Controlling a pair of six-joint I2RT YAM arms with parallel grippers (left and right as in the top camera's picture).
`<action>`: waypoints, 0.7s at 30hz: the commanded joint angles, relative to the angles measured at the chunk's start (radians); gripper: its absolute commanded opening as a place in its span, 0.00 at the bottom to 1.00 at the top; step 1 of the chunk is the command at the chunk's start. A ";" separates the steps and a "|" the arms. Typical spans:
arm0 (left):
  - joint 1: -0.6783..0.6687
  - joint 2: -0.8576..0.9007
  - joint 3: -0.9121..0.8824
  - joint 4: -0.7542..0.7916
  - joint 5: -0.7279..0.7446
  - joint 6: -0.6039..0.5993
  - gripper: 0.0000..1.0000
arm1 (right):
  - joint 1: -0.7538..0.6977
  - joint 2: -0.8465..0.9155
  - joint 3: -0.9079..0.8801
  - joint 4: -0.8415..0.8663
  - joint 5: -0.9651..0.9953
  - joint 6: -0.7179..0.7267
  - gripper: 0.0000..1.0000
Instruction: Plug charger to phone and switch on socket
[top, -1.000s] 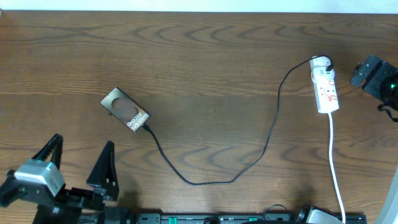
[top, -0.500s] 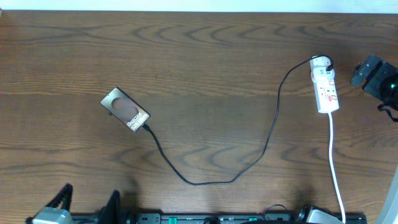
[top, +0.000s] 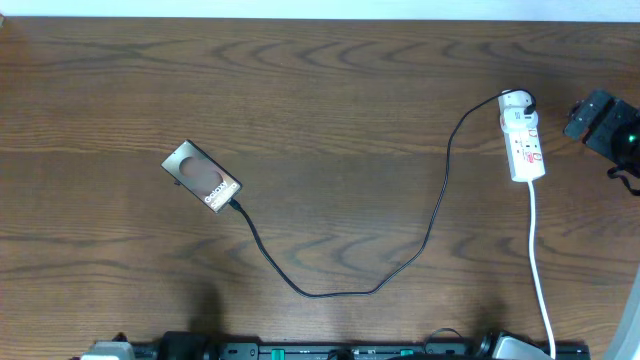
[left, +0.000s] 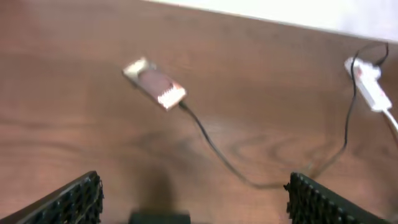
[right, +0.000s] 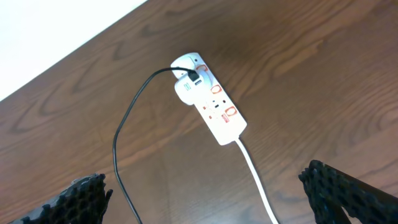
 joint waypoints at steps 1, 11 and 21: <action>-0.004 -0.013 -0.002 0.077 -0.039 0.018 0.91 | 0.008 -0.005 -0.003 0.001 0.008 0.011 0.99; -0.003 -0.211 -0.263 0.390 -0.093 0.021 0.91 | 0.008 -0.005 -0.003 0.001 0.008 0.011 0.99; -0.009 -0.215 -0.622 0.893 -0.086 0.021 0.91 | 0.008 -0.005 -0.003 0.001 0.008 0.011 0.99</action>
